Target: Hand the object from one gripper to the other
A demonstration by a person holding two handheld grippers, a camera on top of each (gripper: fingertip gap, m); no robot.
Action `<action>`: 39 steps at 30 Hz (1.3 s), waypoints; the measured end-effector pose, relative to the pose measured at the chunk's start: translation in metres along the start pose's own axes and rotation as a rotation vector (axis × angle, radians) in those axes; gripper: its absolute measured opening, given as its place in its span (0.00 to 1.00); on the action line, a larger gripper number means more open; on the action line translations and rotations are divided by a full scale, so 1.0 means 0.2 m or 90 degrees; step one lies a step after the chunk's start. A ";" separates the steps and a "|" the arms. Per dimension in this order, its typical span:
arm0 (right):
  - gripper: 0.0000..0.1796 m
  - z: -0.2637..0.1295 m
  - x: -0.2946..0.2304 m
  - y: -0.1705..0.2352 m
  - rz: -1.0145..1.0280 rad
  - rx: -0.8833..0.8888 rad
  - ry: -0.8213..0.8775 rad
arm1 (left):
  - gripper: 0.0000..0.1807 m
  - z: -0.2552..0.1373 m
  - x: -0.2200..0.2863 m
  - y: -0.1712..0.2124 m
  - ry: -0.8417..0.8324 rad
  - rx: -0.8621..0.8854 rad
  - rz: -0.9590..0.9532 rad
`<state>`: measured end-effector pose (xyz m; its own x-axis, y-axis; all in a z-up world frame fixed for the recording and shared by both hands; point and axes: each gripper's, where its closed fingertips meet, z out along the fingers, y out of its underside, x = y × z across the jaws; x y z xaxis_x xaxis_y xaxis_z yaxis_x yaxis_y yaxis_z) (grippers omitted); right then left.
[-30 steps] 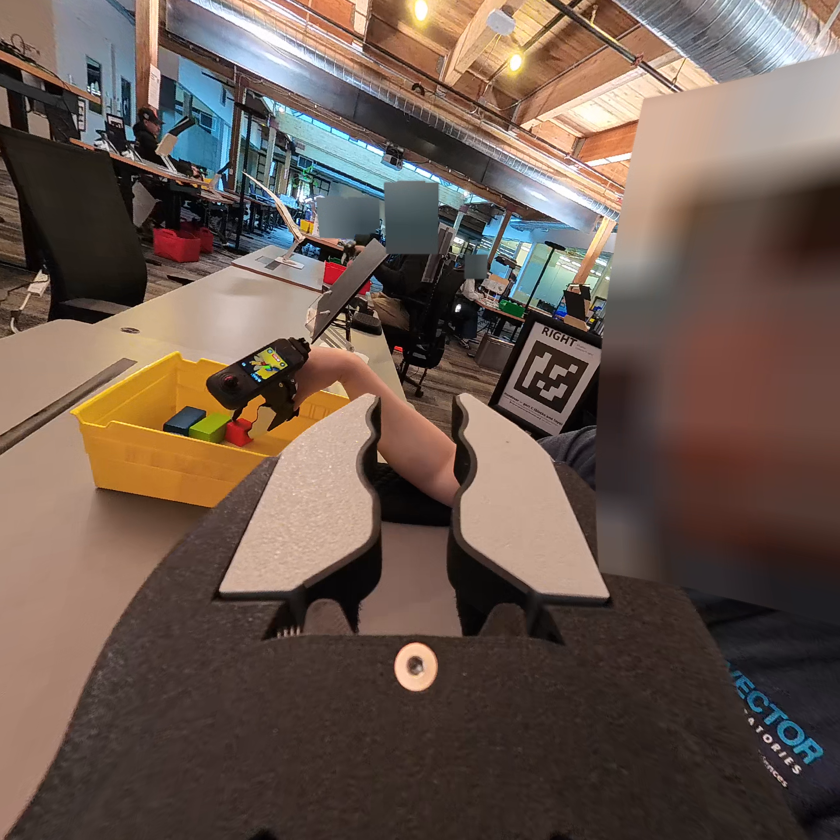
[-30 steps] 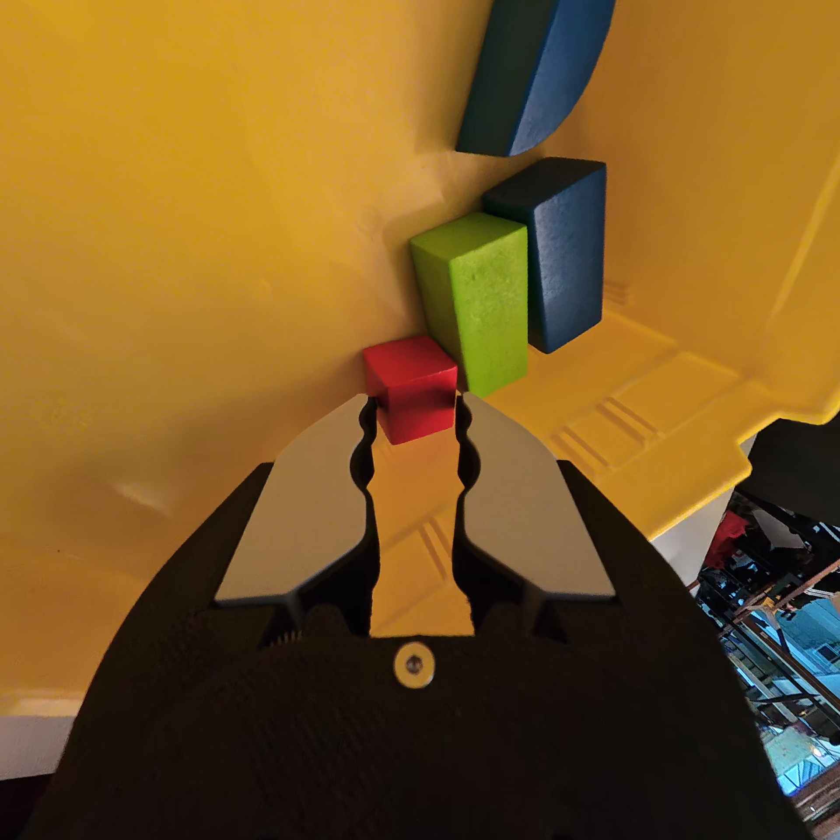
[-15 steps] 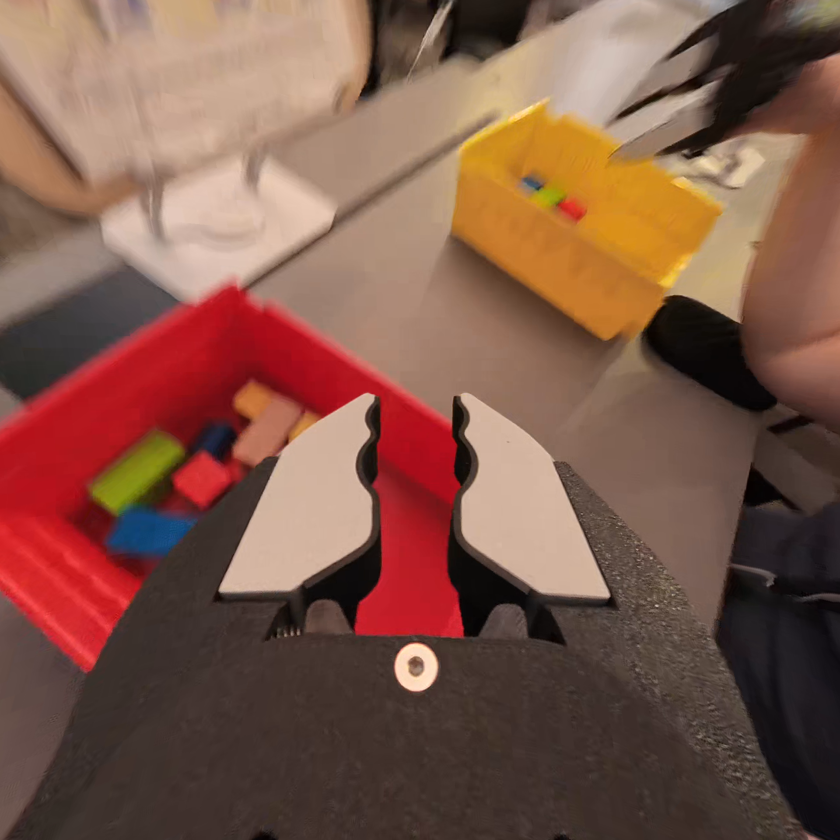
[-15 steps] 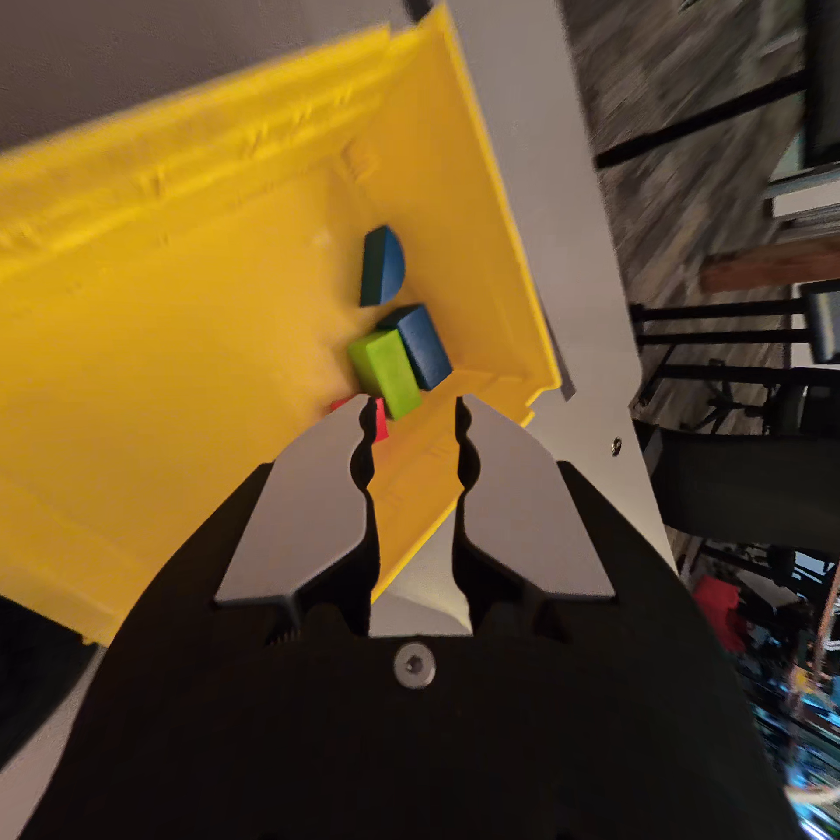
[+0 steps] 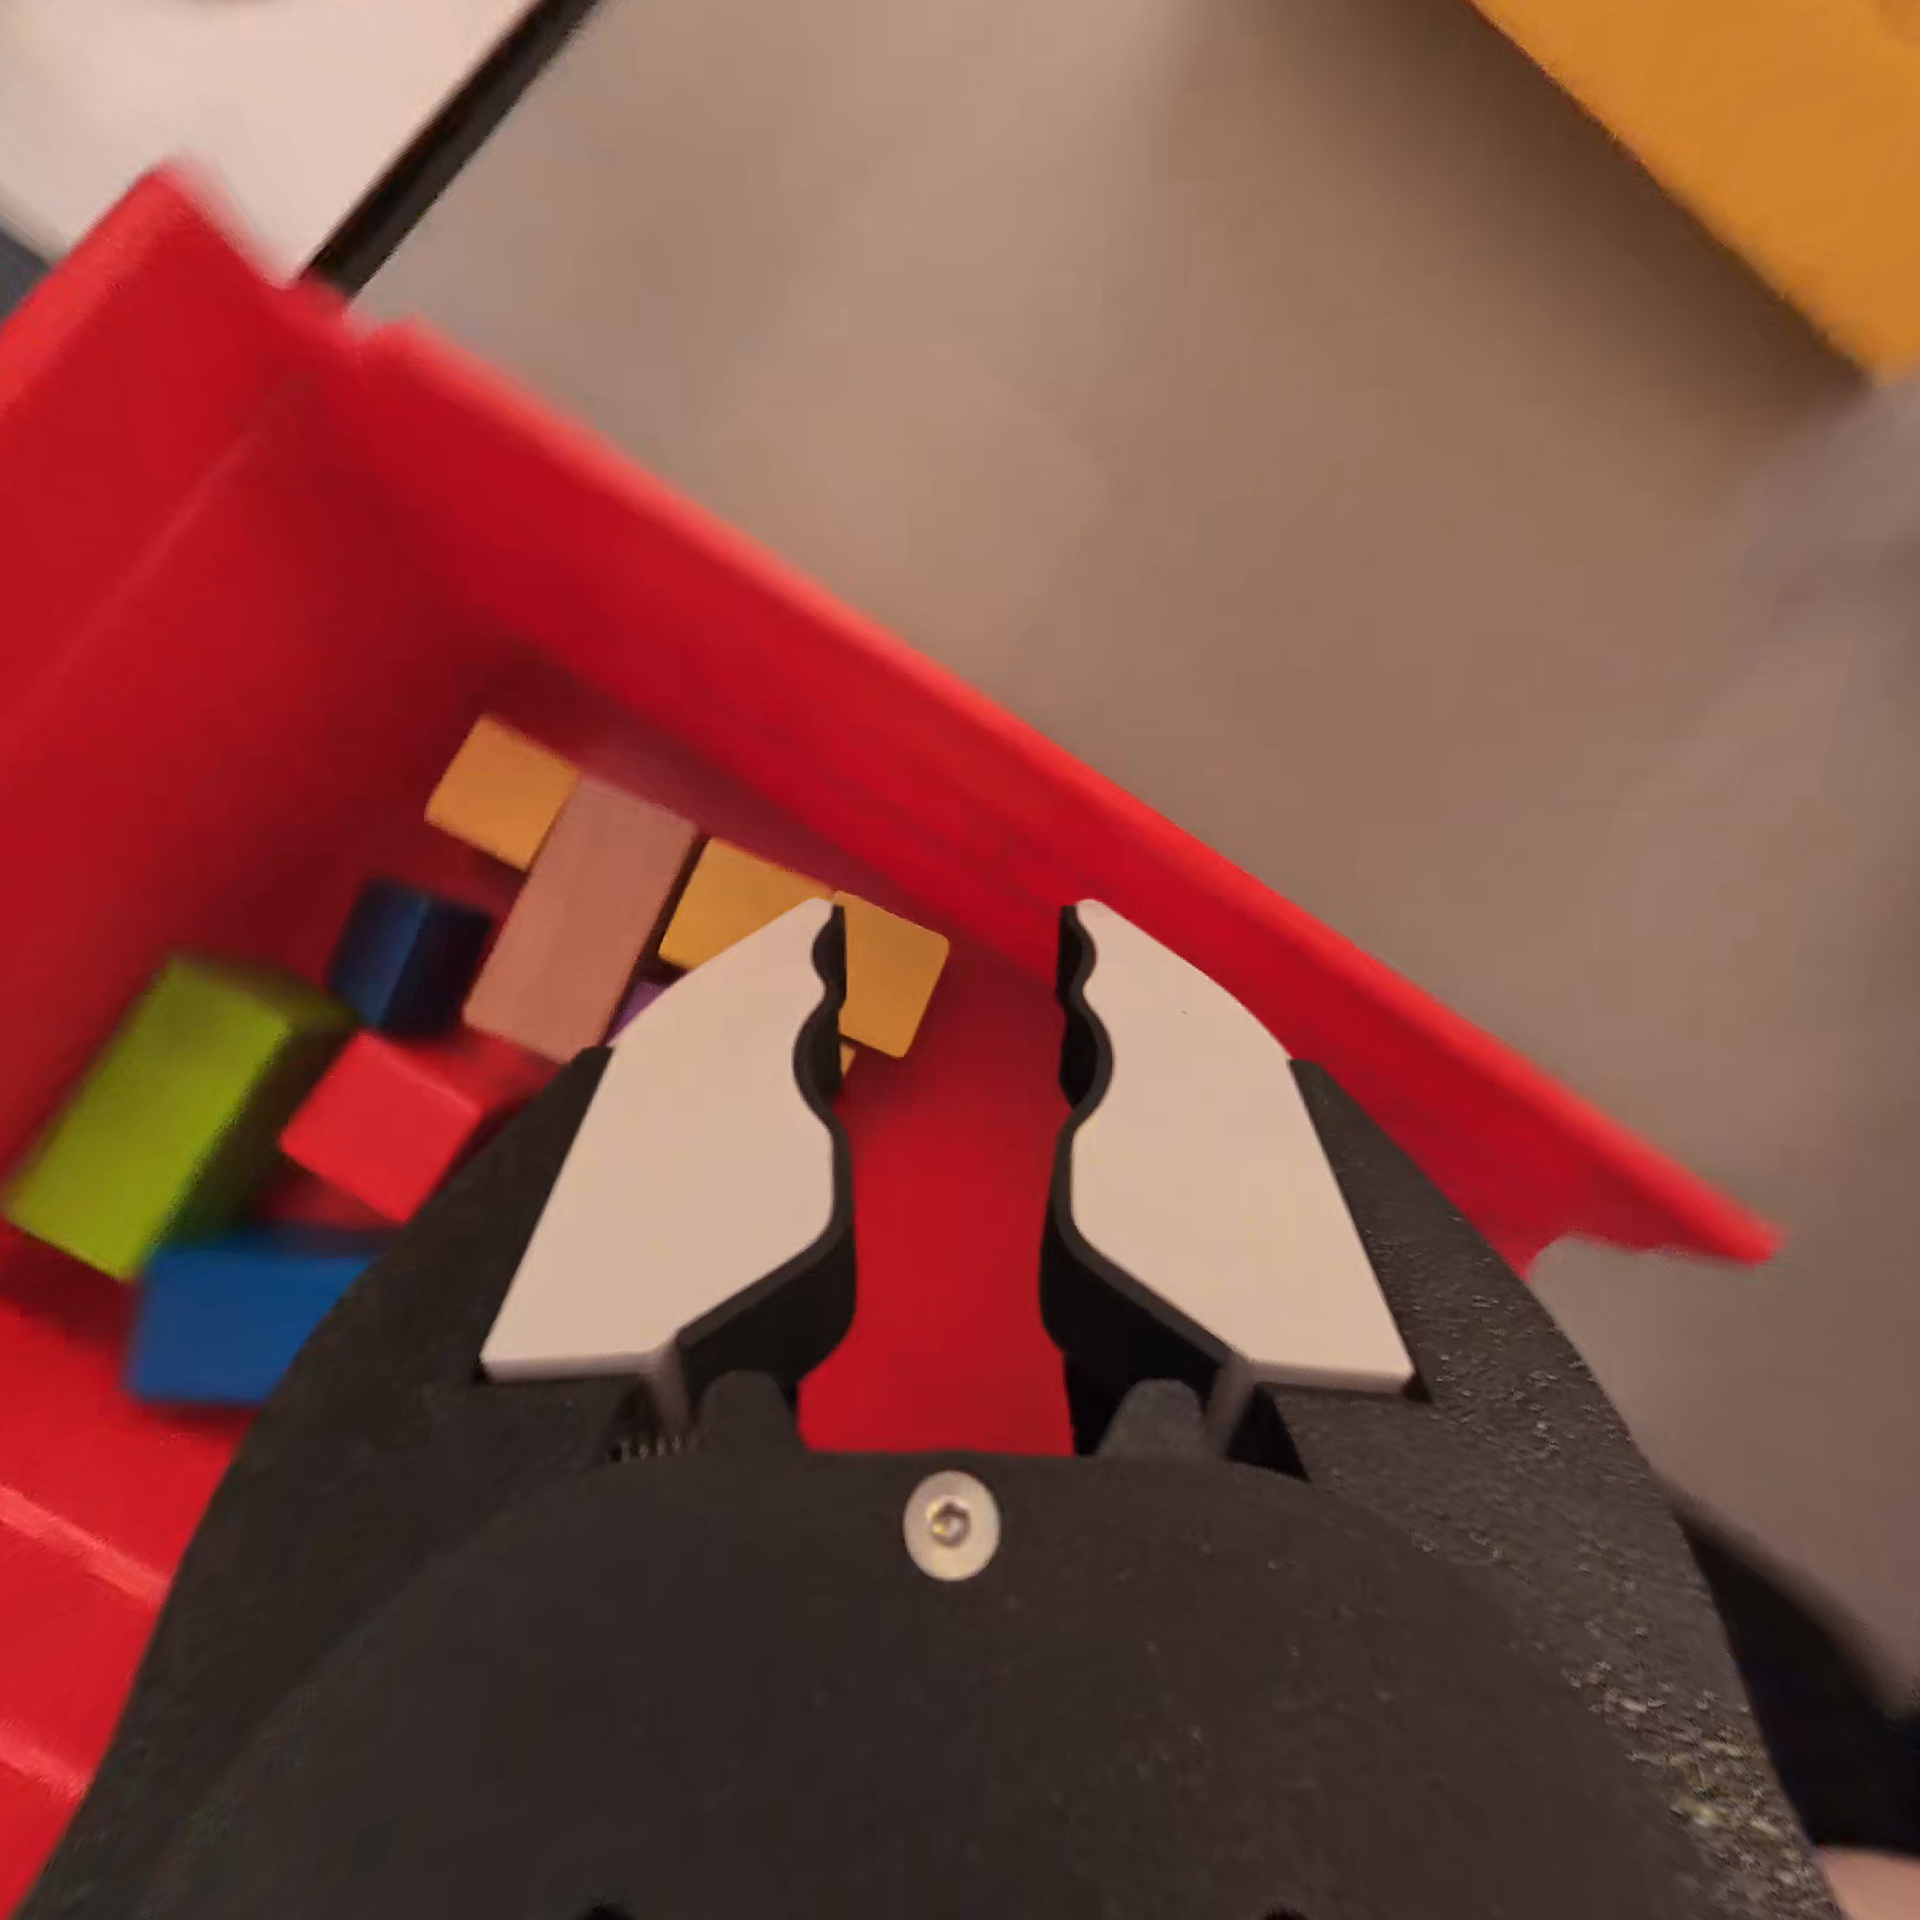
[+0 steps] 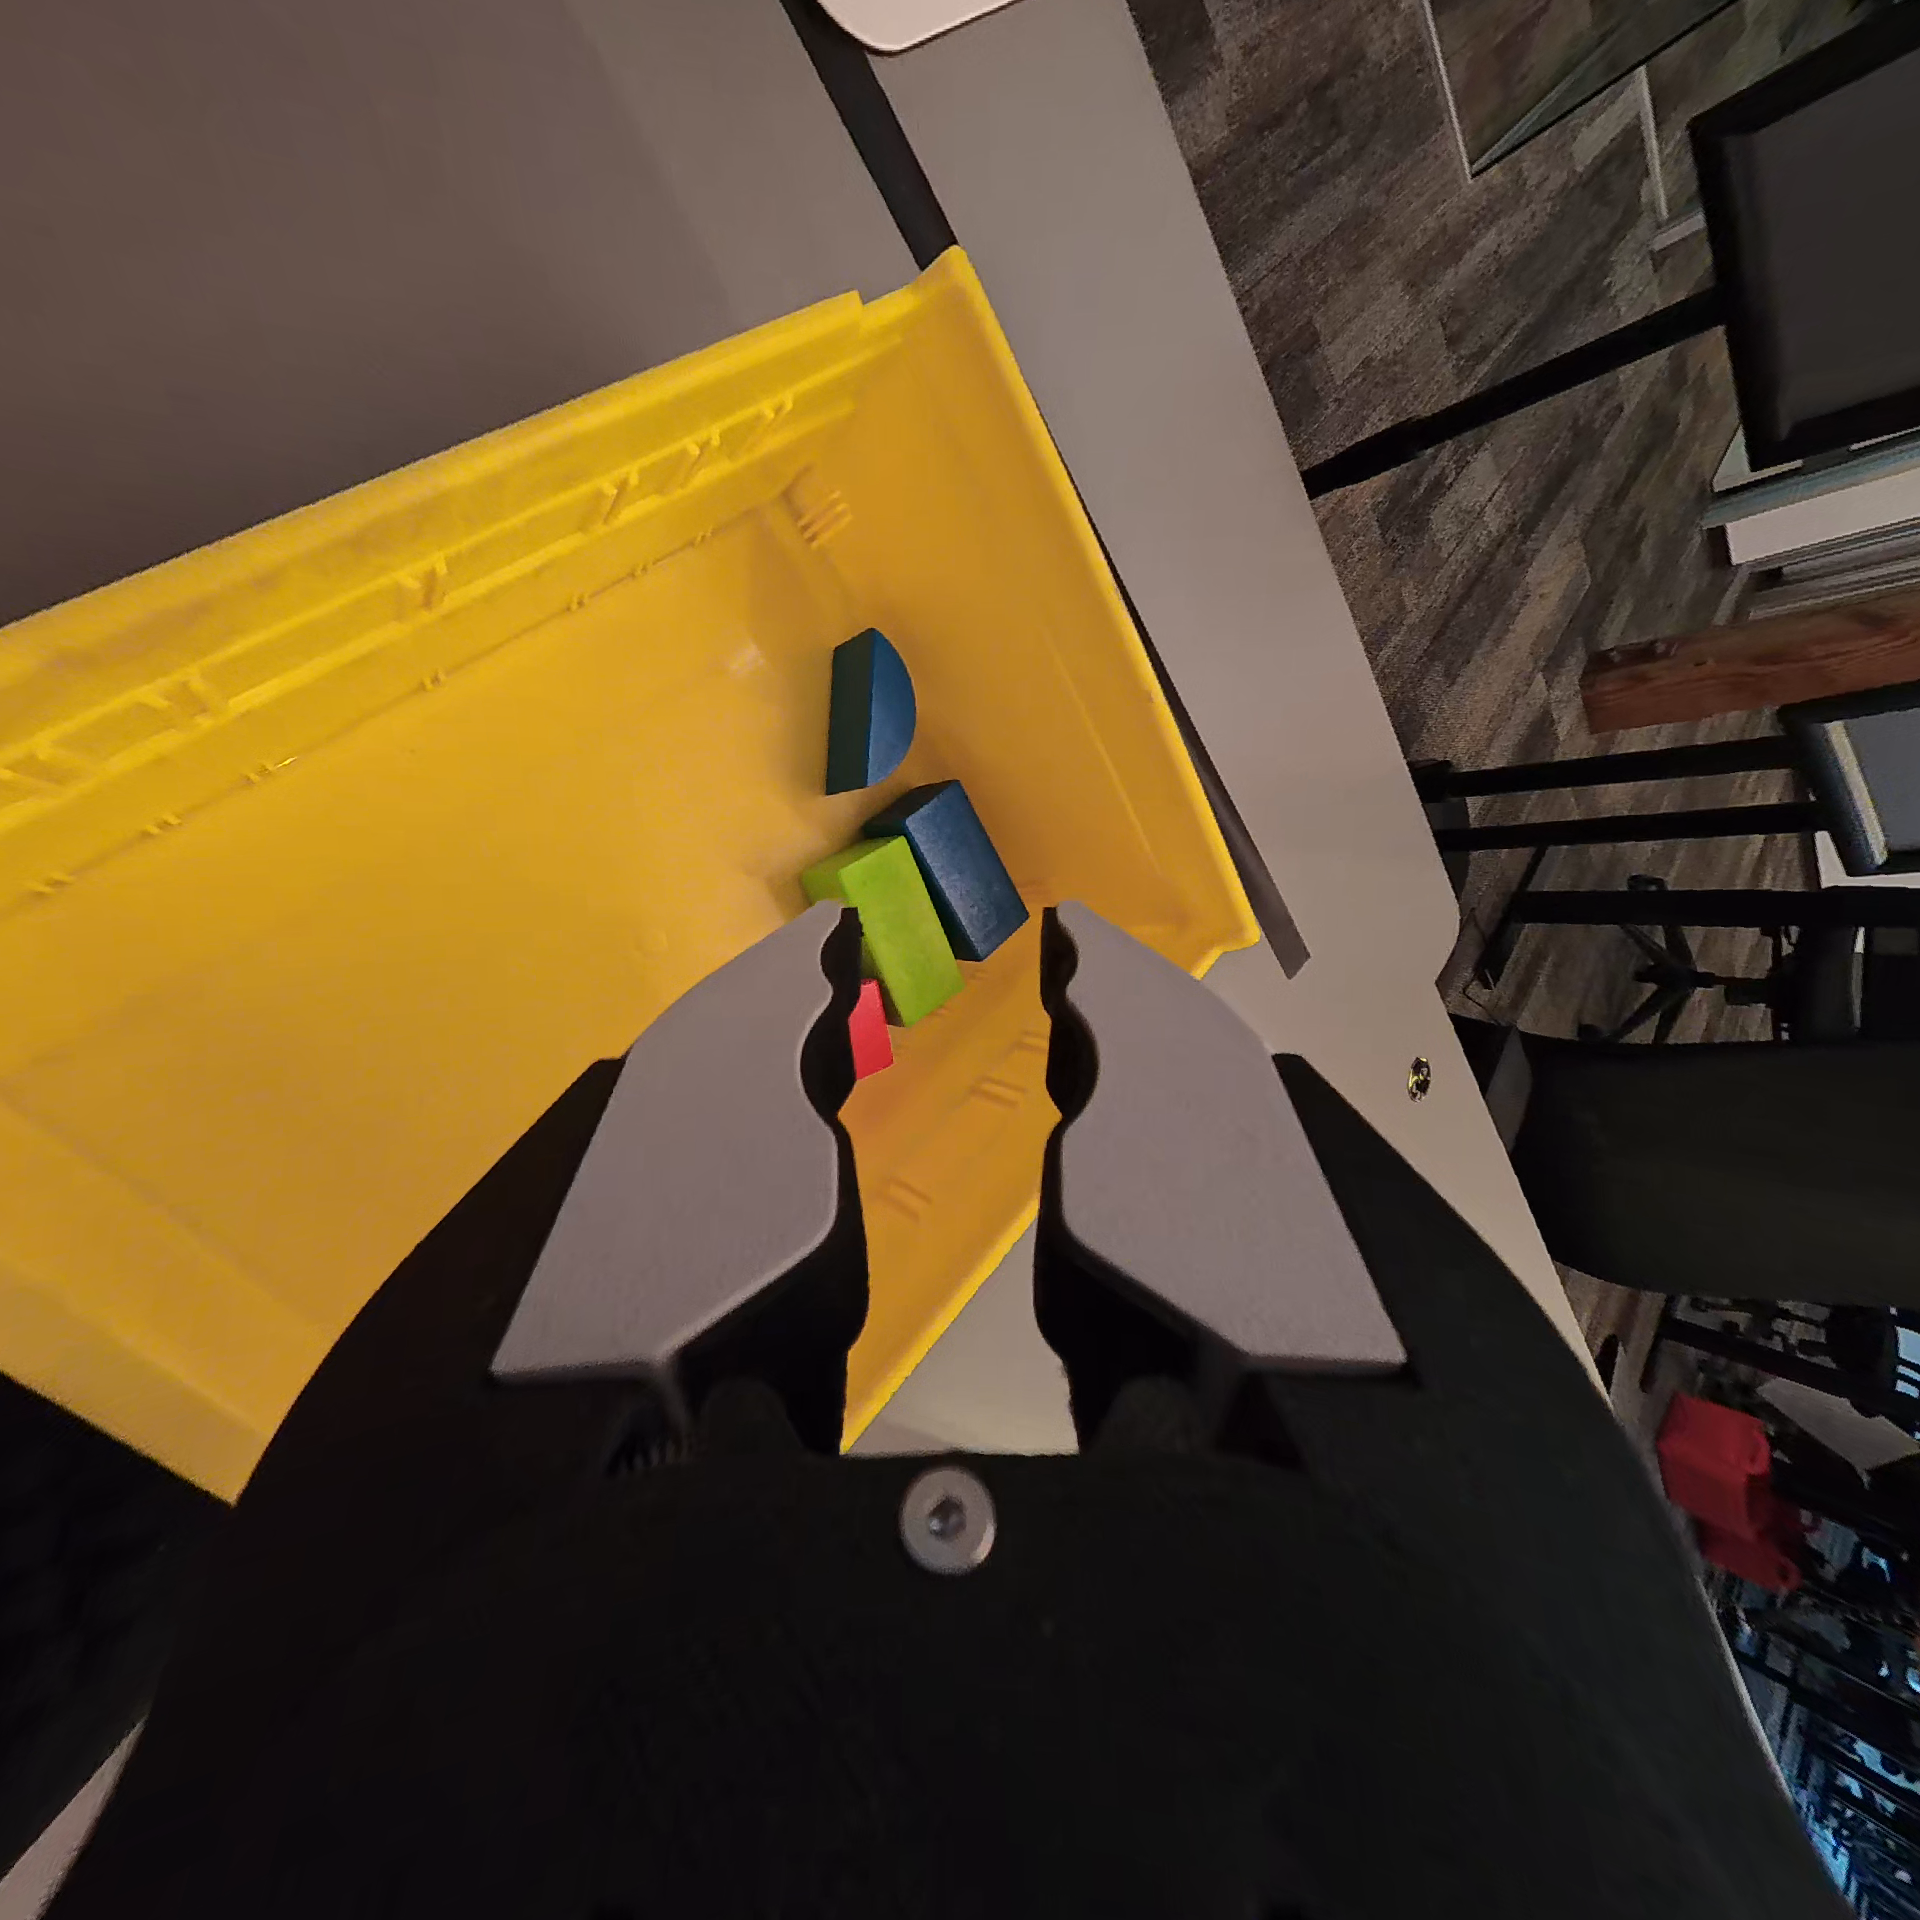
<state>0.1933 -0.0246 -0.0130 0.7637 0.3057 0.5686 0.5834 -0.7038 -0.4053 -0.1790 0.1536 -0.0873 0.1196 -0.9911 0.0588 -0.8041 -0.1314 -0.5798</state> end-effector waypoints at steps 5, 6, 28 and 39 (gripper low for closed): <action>0.19 0.01 -0.02 0.00 -0.006 -0.004 -0.012 | 0.23 0.06 -0.05 0.08 -0.108 -0.054 0.170; 0.19 0.02 -0.02 0.00 -0.008 -0.004 -0.014 | 0.23 0.08 -0.06 0.09 -0.109 -0.063 0.175; 0.19 0.05 -0.05 0.04 -0.019 -0.029 -0.033 | 0.21 0.11 -0.06 0.16 -0.081 -0.084 0.155; 0.19 0.05 -0.06 0.06 -0.026 -0.038 -0.040 | 0.19 0.18 -0.08 0.22 -0.078 -0.129 0.144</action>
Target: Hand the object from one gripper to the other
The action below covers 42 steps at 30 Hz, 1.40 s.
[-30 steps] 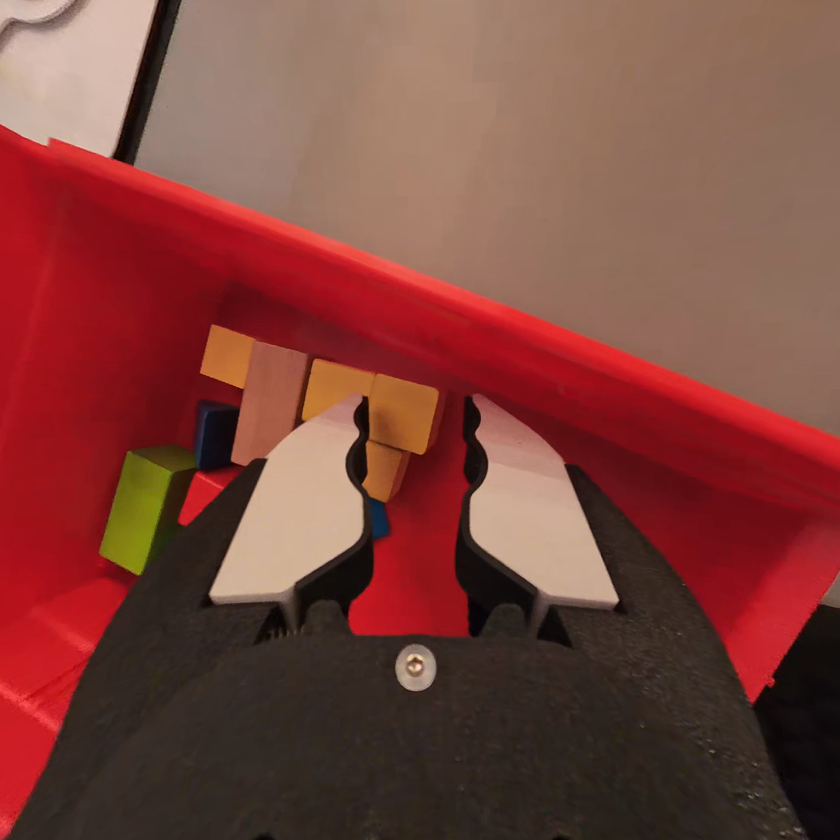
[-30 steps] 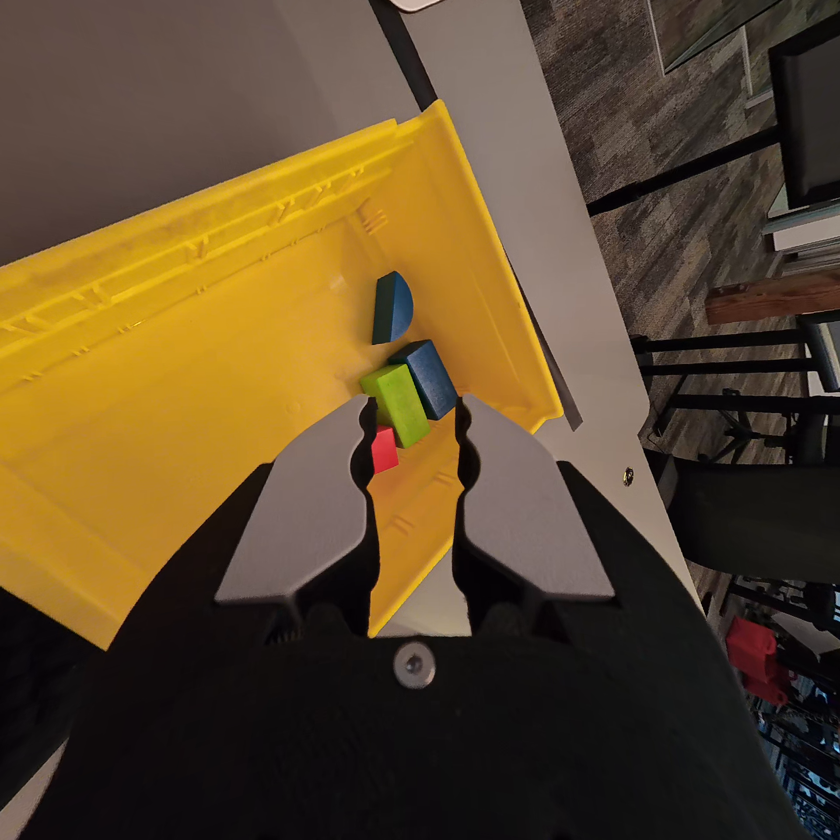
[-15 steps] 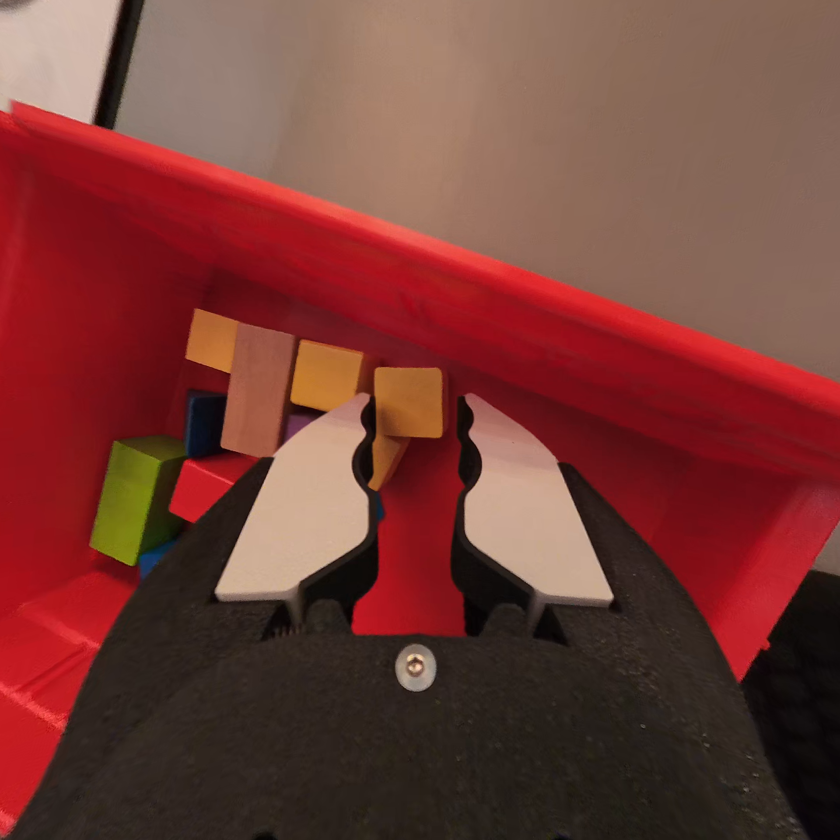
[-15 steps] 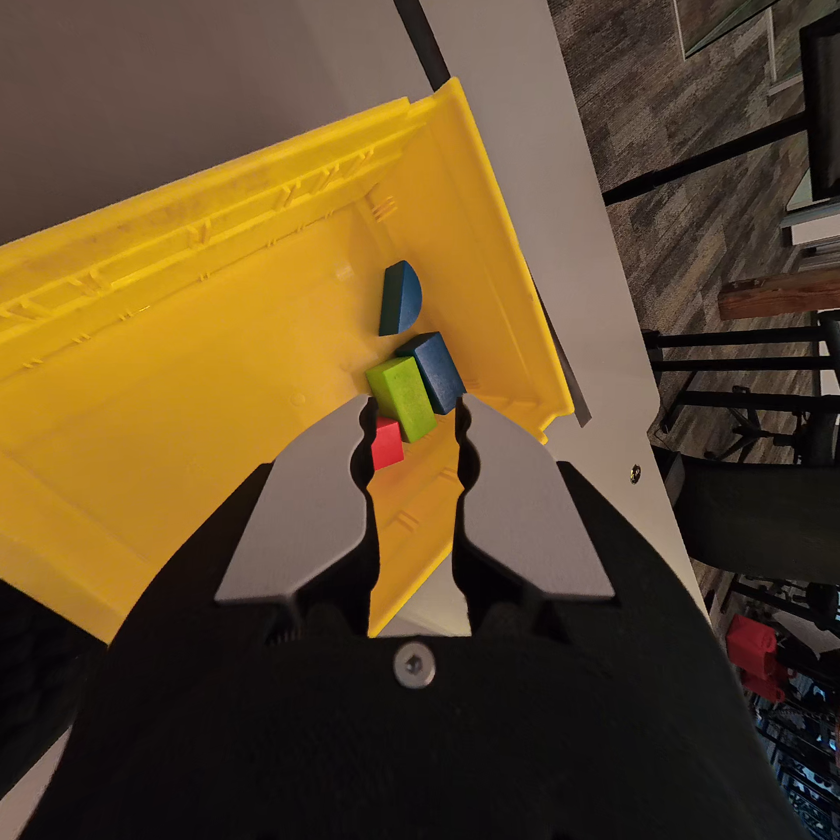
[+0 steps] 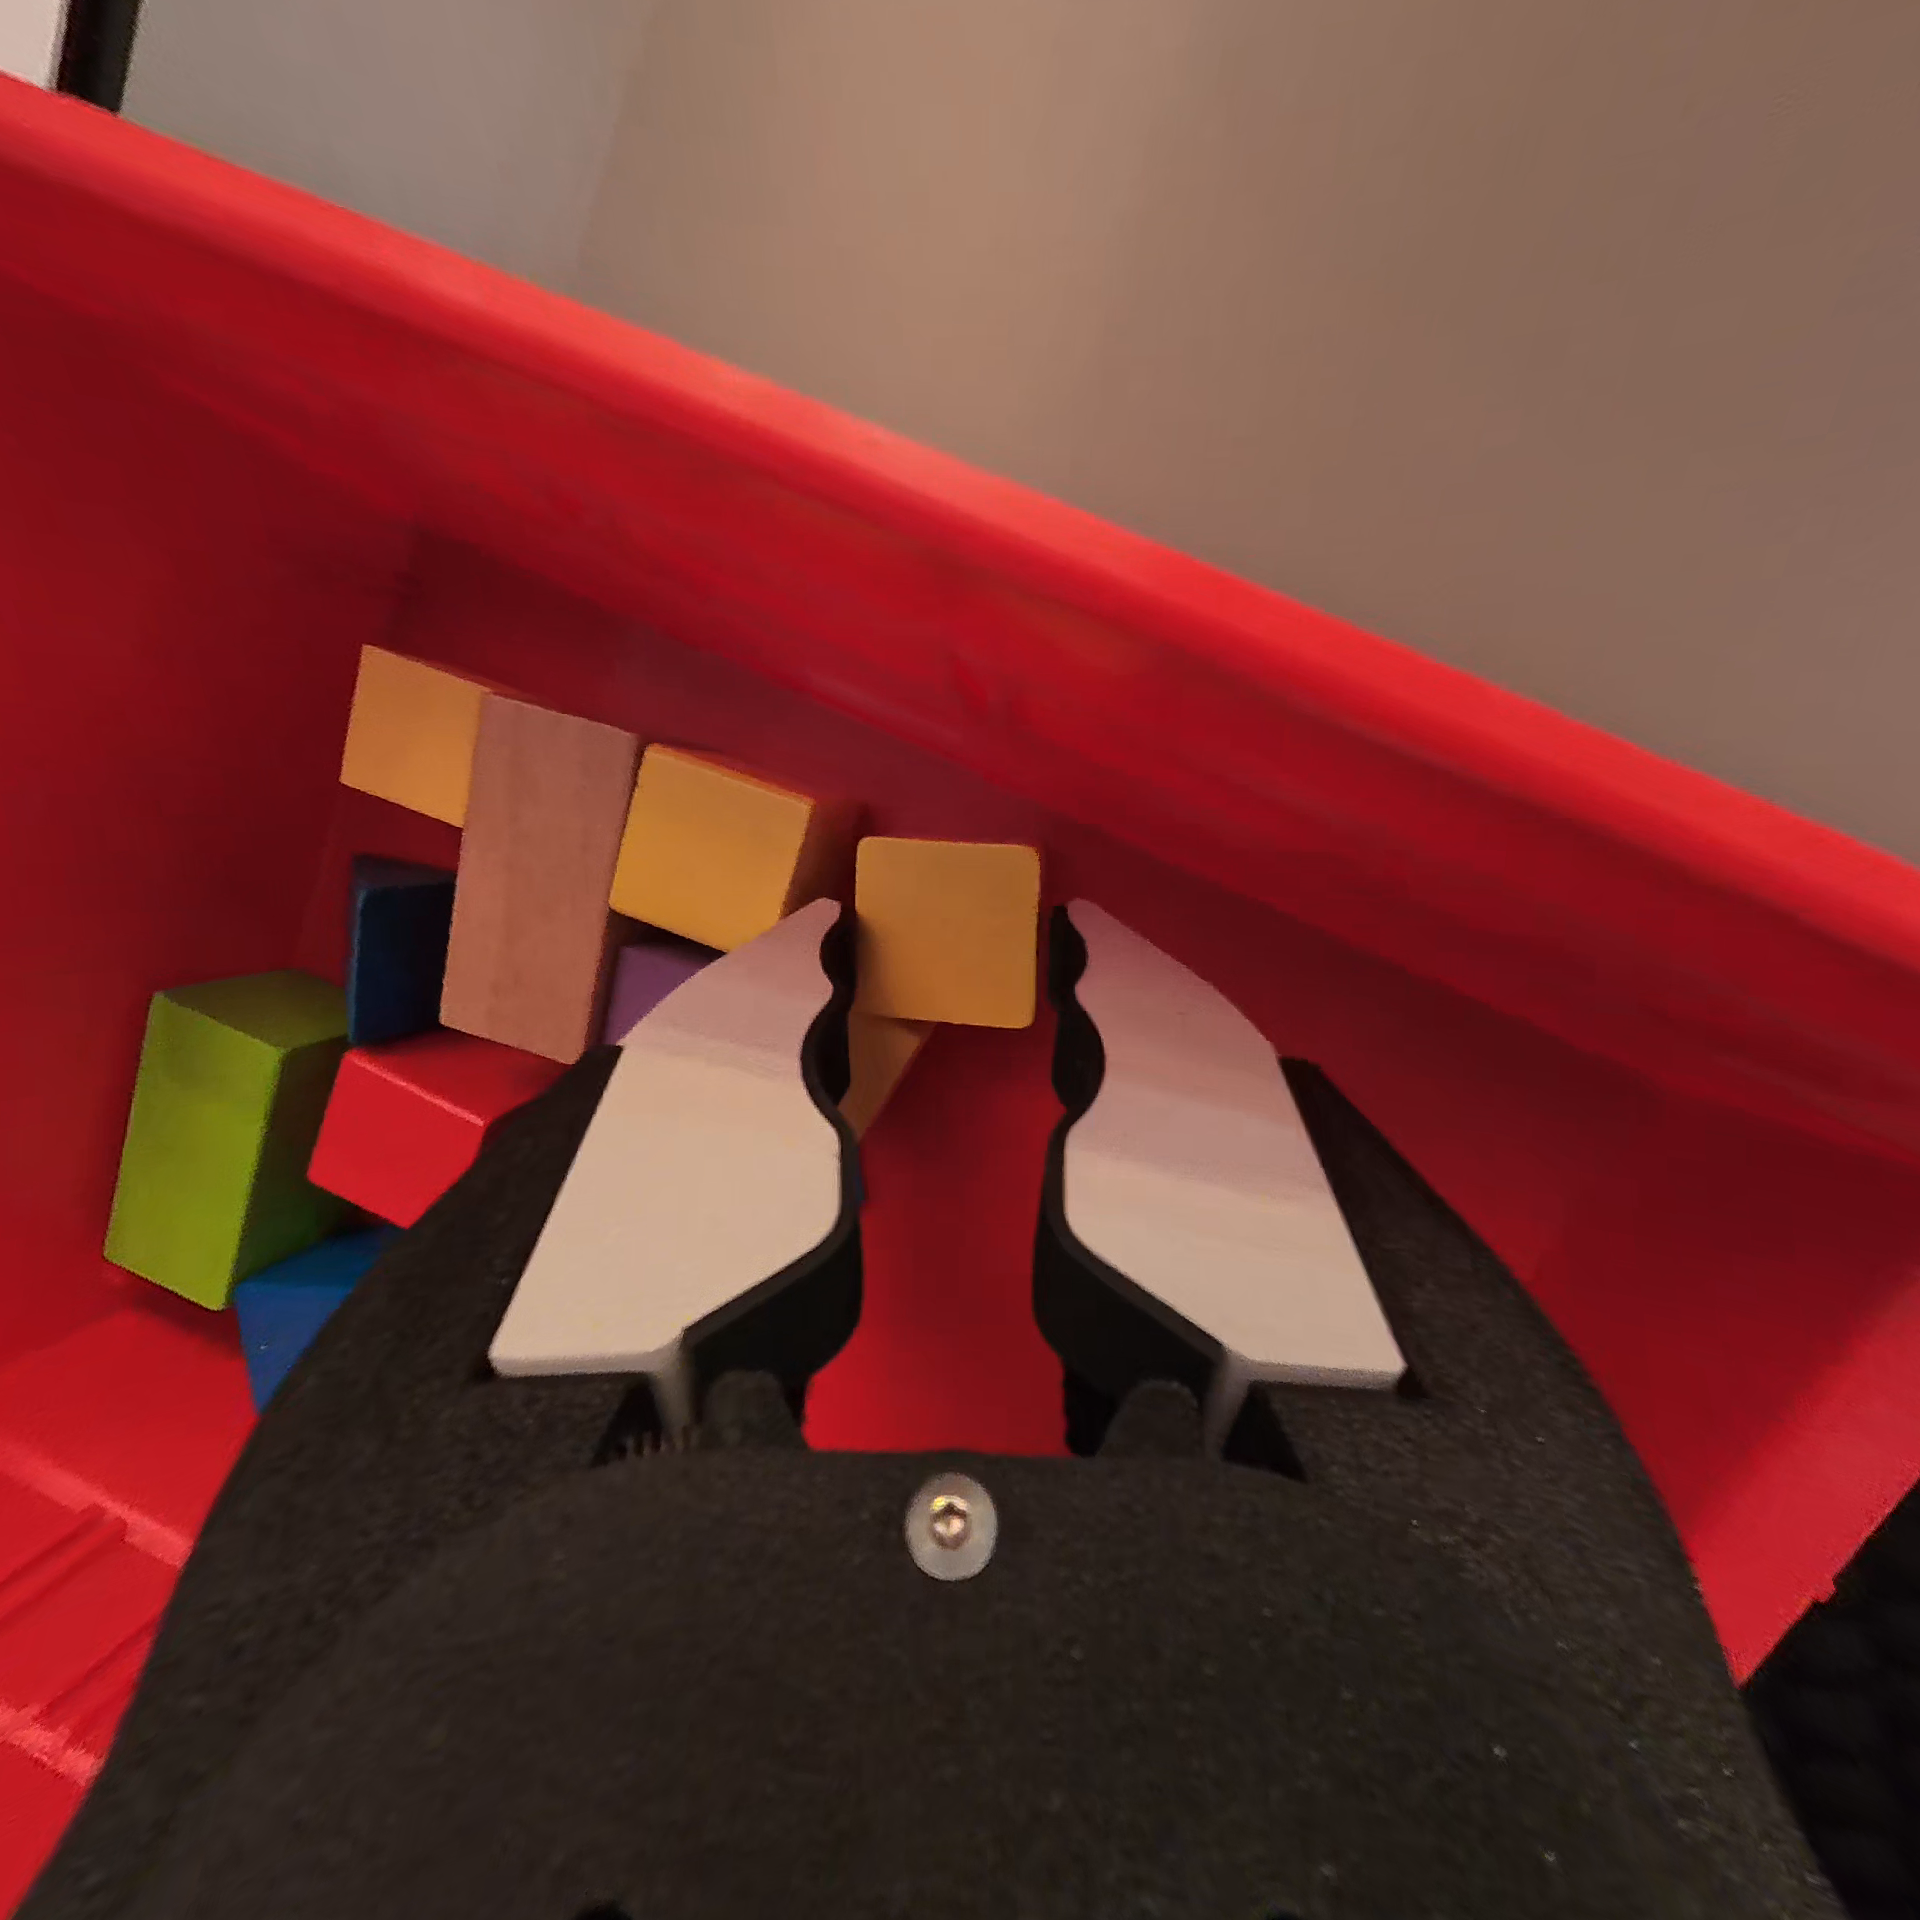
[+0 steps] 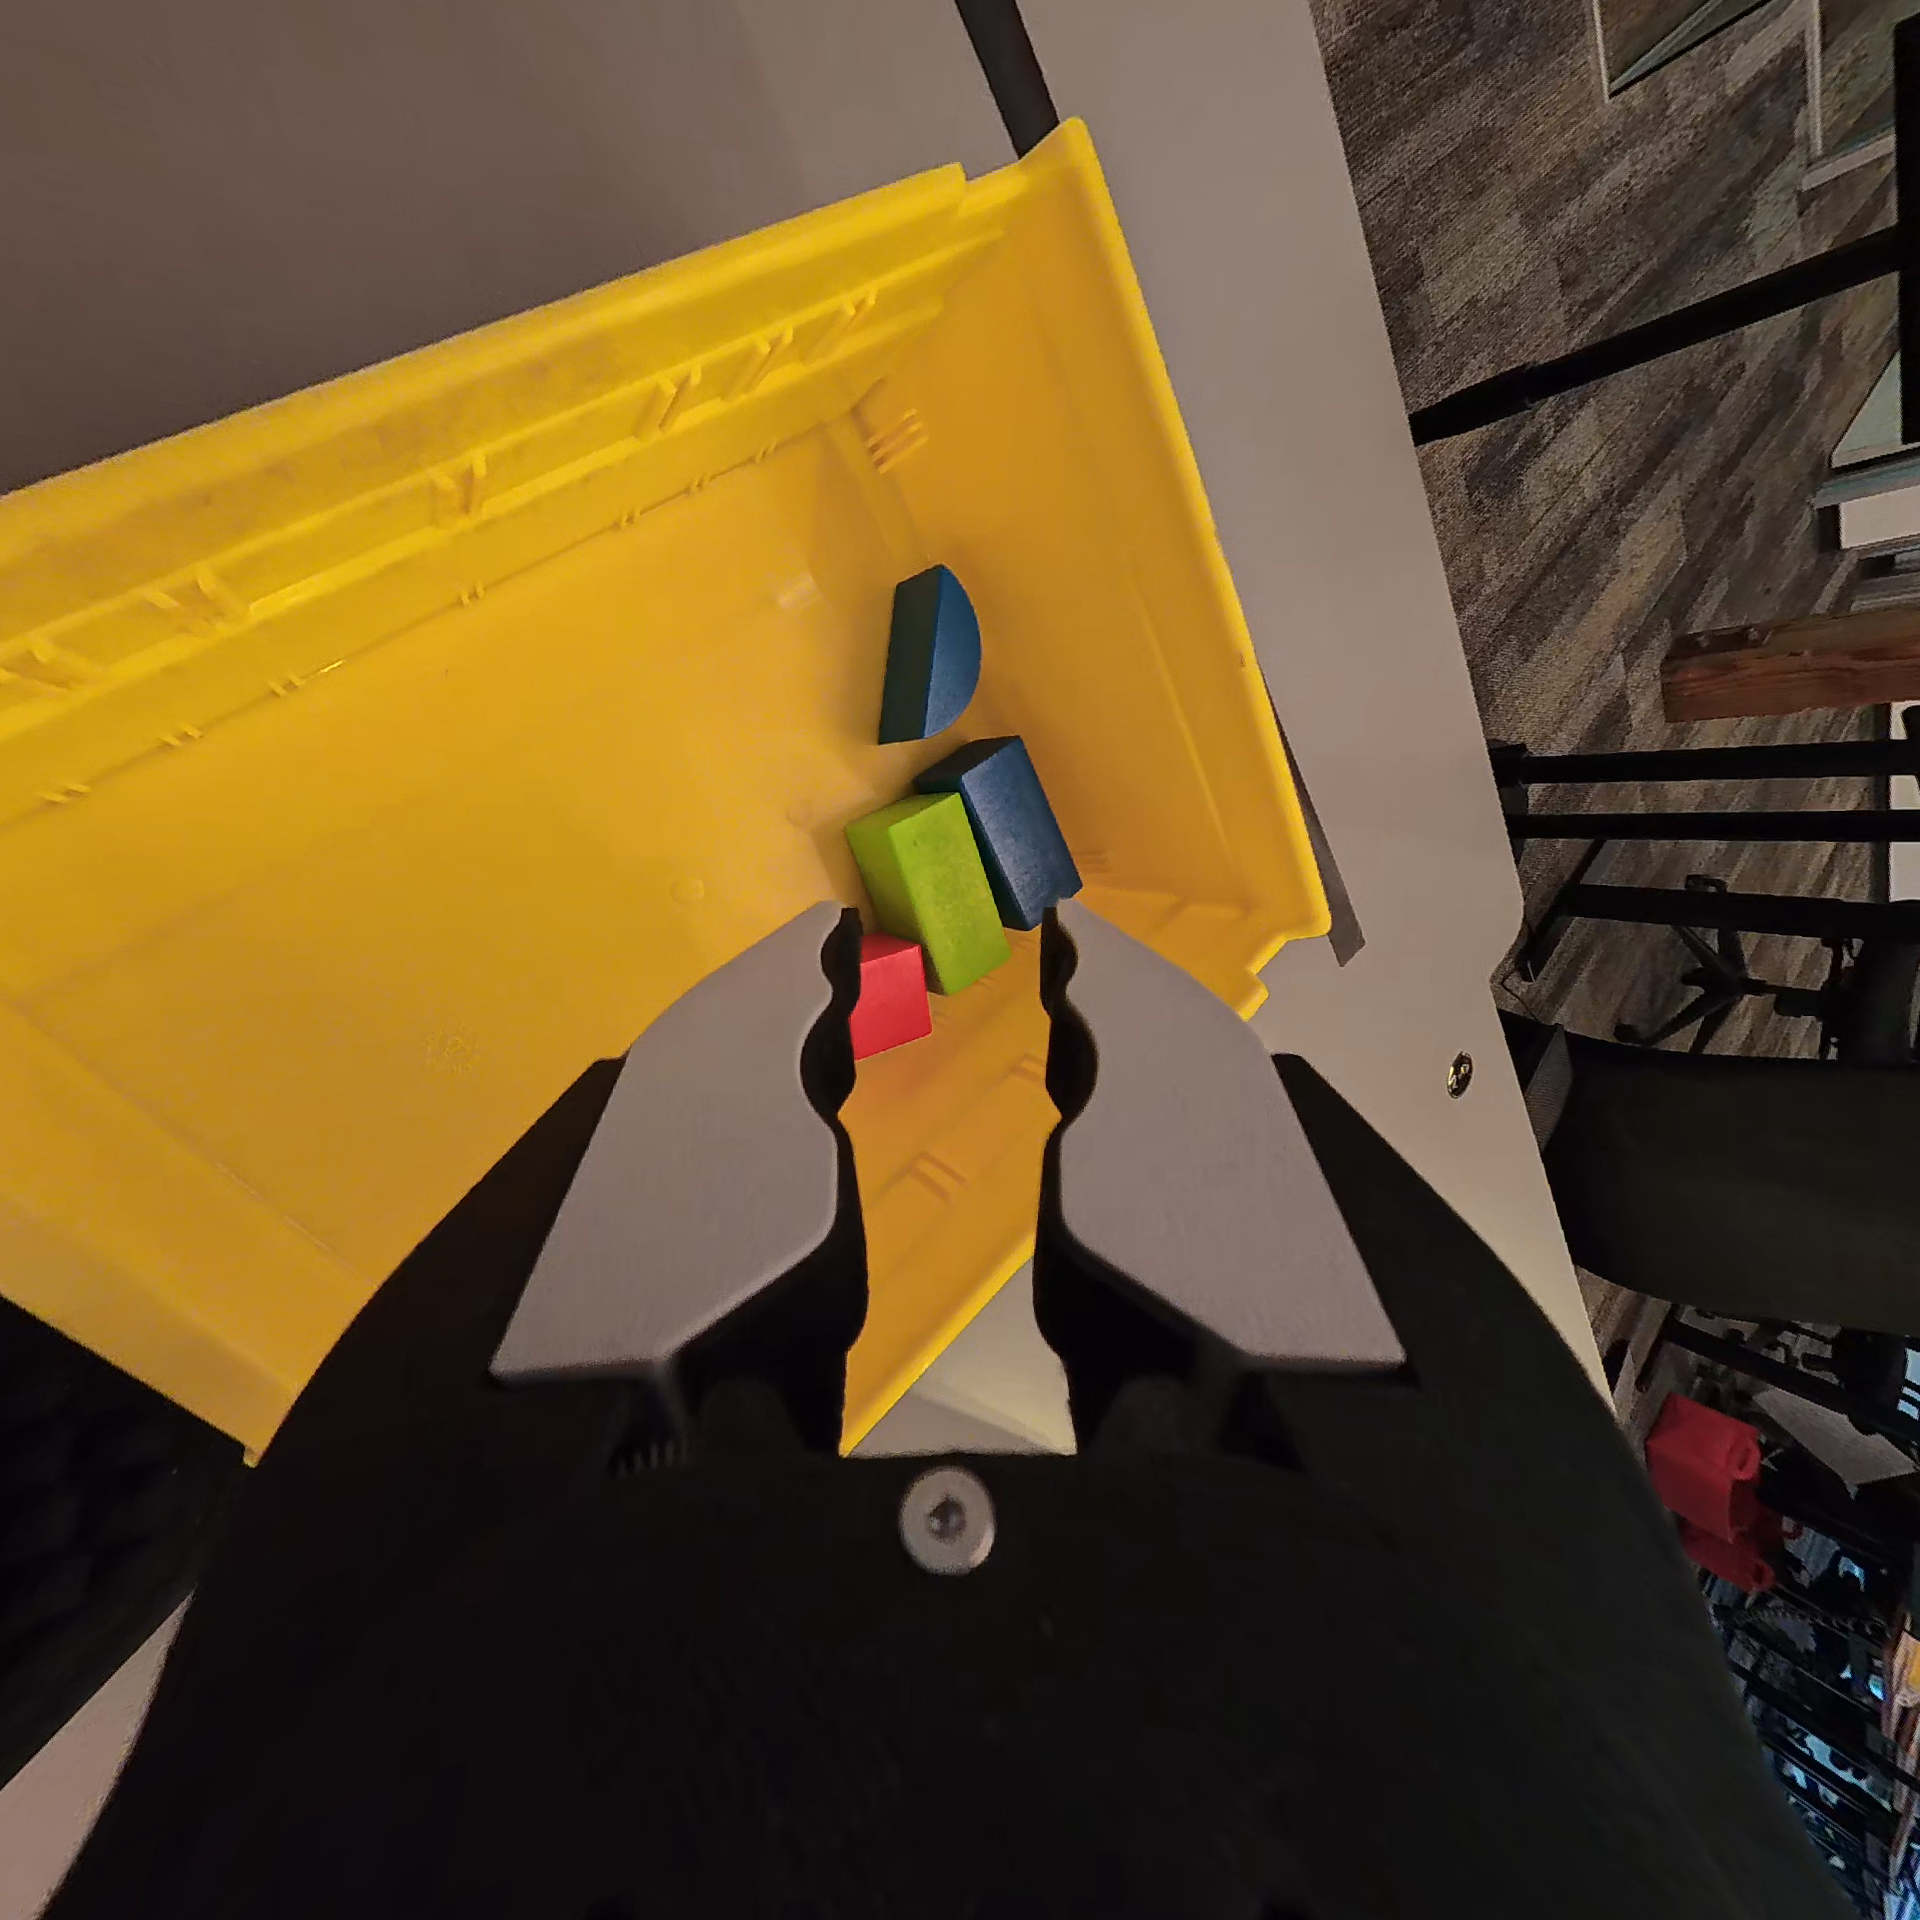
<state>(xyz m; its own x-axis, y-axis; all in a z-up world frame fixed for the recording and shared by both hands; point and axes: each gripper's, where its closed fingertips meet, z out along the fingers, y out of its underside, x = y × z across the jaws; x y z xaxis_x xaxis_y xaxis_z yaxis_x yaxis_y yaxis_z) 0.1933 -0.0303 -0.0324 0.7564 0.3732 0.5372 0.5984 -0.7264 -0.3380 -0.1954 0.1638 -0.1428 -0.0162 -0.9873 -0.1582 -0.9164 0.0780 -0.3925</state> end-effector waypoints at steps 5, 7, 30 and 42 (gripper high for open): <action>0.19 0.00 -0.01 0.01 -0.001 -0.002 -0.006 | 0.19 -0.01 0.01 0.01 0.010 -0.001 0.000; 0.19 0.01 -0.01 0.01 -0.002 -0.006 -0.010 | 0.19 -0.02 0.01 0.02 0.008 -0.005 0.000; 0.29 -0.75 -0.56 -1.23 -0.220 0.777 0.215 | 0.18 -1.09 0.40 -0.85 0.500 0.687 -0.208; 0.24 -0.79 -0.67 -1.30 -0.198 0.830 0.232 | 0.18 -1.06 0.57 -0.97 0.587 0.673 -0.209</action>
